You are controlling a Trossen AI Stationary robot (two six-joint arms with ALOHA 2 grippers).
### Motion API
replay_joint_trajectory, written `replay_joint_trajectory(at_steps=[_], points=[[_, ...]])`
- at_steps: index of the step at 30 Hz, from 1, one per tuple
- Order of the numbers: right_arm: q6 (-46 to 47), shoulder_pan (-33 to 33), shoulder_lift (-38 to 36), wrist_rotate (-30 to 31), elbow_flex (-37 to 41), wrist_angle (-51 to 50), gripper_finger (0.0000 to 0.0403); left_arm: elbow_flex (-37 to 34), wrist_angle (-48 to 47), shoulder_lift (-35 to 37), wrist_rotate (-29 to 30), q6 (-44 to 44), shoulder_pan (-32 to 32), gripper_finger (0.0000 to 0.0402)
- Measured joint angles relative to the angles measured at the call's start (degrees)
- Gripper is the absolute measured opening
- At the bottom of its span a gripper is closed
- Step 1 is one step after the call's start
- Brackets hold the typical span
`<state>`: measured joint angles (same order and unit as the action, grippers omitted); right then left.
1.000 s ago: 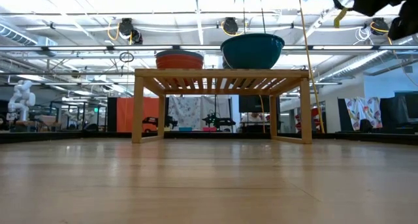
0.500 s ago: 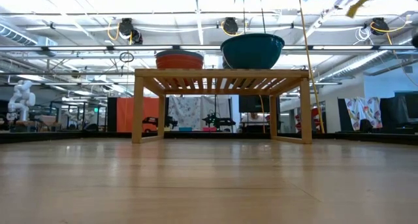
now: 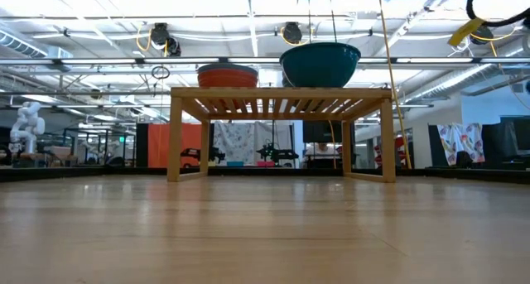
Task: Place and stack bowls onto a shelf
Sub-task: Put the white bowl on the shelf
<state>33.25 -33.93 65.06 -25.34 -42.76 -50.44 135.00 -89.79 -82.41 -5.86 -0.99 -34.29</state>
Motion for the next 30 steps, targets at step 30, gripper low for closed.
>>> replay_joint_trajectory(at_steps=[30], points=[[5.88, 1.49, -0.09, 2.38, 10.04, 27.22, 0.0001, 0.00, -0.17, -0.01, -0.01, -0.84, 2.23, 0.0056]])
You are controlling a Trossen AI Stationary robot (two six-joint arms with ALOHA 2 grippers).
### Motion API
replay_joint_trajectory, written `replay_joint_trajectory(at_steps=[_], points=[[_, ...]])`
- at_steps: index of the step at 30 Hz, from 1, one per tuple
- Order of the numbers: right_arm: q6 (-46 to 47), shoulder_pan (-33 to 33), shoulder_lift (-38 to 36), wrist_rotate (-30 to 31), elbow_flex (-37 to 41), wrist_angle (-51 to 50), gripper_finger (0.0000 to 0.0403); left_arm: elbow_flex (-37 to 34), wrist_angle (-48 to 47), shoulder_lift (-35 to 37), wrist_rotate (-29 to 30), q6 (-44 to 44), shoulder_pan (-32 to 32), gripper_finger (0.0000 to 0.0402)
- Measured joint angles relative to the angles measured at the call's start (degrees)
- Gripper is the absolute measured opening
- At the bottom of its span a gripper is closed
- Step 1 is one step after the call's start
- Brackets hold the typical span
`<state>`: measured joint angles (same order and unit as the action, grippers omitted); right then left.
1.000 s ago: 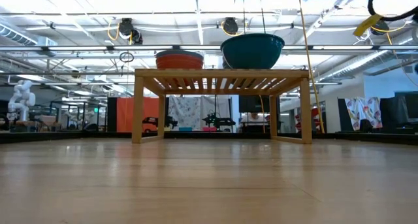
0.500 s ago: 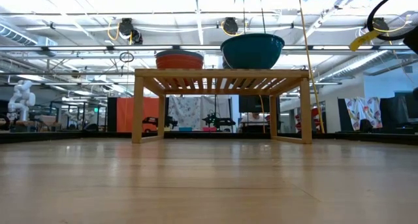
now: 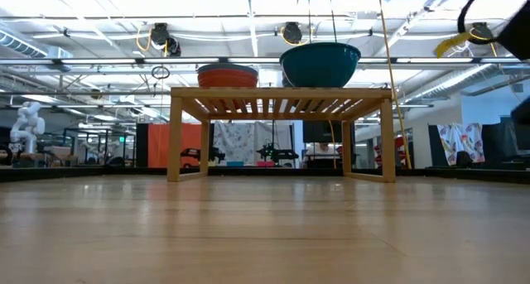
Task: Place and stack bowls onto a shelf
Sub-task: Put the white bowl on the shelf
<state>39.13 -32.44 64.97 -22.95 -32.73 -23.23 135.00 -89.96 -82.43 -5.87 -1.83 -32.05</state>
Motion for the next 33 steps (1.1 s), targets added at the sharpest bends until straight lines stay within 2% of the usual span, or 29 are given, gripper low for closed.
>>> replay_joint_trajectory(at_steps=[7, 13, 19, 24, 27, 33], points=[[-7.75, 4.73, -0.06, -0.73, -8.83, -3.65, 0.0001, 0.00, -0.01, 0.00, 0.00, -0.24, 0.00, 0.0056], [-17.28, 11.49, -0.02, 3.50, -21.19, -15.40, 0.0001, 0.00, -0.04, 0.01, 0.00, 0.01, 0.00, 0.0056], [-24.99, 18.79, 2.49, 7.39, -33.07, -16.80, 0.0000, -0.02, -0.04, 0.01, 0.00, 0.05, 0.00, 0.0056], [-32.64, 23.15, 8.05, 9.17, -41.94, -19.58, 0.0000, -0.02, -0.04, 0.18, 0.00, 0.79, 0.00, 0.0056], [-37.12, 25.86, 13.15, 9.35, -47.95, -24.84, 0.0000, -0.02, -0.06, 0.57, 0.00, 1.84, 0.00, 0.0056], [-44.06, 31.66, 25.57, 9.51, -64.21, -32.92, 0.0000, -0.02, -0.06, 1.47, 0.00, 5.06, 0.00, 0.0056]])
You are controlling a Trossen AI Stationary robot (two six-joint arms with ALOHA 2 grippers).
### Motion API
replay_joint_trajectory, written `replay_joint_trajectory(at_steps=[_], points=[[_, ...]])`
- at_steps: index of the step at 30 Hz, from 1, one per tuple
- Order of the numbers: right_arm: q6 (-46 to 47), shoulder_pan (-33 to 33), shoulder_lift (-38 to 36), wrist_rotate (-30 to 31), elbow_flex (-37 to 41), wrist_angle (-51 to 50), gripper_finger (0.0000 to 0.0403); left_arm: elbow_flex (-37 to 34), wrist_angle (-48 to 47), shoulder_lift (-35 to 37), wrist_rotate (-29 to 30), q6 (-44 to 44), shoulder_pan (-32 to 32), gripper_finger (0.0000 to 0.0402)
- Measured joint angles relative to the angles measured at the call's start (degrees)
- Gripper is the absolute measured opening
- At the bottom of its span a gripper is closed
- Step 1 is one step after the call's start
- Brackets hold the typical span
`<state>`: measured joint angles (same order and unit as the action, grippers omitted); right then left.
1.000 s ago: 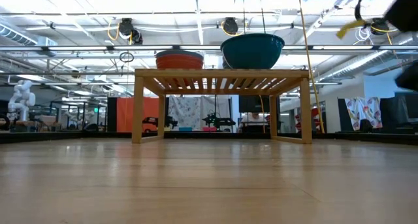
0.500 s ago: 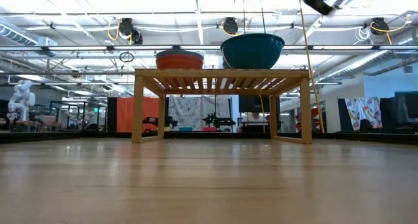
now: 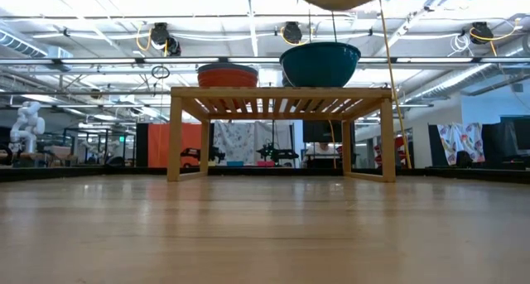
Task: Place and stack bowls onto a shelf
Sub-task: Put the white bowl on the shelf
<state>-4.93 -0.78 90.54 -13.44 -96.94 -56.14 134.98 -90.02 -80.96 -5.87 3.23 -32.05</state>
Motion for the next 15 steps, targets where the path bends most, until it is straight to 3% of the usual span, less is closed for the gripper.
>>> replay_joint_trajectory(at_steps=[9, 13, 15], points=[[-6.36, 7.37, 14.65, 0.58, -29.23, -5.59, 0.0000, 0.00, 0.00, 1.56, 0.02, 4.79, -0.09, 0.0056], [-9.66, 9.62, 19.33, 1.49, -37.37, -7.72, 0.0000, 0.00, 0.00, 2.20, 0.02, 5.90, -0.11, 0.0056], [-10.20, 10.94, 20.62, 1.64, -37.86, -5.88, 0.0000, 0.00, 0.00, 2.55, 0.02, 5.94, -0.11, 0.0056]])
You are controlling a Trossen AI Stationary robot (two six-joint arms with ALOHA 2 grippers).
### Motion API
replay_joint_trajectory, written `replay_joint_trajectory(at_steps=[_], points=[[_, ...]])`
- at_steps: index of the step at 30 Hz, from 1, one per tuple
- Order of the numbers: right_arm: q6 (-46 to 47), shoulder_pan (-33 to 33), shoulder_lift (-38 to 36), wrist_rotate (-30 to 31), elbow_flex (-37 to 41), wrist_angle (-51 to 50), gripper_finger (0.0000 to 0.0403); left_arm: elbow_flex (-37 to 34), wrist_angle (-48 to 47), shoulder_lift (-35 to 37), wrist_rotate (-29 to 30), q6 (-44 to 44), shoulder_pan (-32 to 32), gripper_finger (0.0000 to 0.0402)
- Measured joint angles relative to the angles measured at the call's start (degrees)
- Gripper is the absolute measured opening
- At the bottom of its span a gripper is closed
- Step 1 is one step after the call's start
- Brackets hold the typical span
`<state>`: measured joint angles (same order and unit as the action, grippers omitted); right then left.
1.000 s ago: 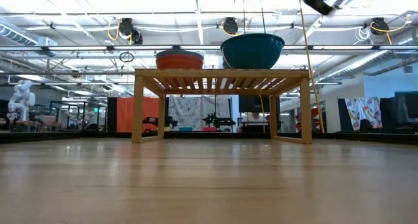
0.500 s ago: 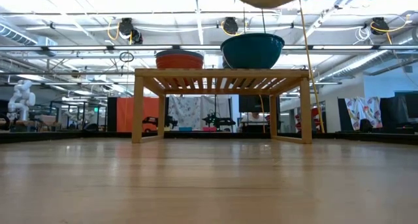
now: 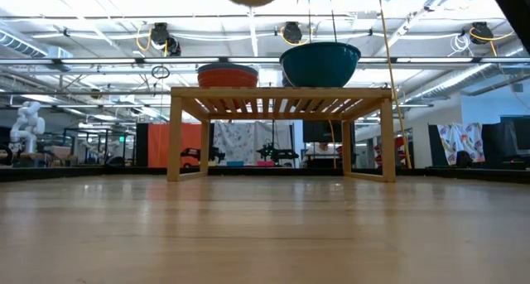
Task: Place and stack bowls onto a shelf
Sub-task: Put the white bowl on the shelf
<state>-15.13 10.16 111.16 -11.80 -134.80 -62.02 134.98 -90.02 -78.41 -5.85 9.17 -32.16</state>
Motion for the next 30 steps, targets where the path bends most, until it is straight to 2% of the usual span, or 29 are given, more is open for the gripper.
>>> replay_joint_trajectory(at_steps=[12, 28, 30], points=[[-0.79, 5.88, 2.23, -0.14, 0.52, 4.95, 0.0000, 0.00, 0.00, 1.24, 0.88, -0.26, 0.00, 0.0056], [-1.02, 5.93, 2.14, -0.10, 0.54, 4.86, 0.0000, -0.02, 0.00, 0.60, 0.86, 2.56, 0.00, 0.0056], [-1.04, 5.93, 2.14, -0.10, 0.54, 4.86, 0.0000, -0.02, 0.00, 0.28, -0.82, 1.46, 0.00, 0.0056]])
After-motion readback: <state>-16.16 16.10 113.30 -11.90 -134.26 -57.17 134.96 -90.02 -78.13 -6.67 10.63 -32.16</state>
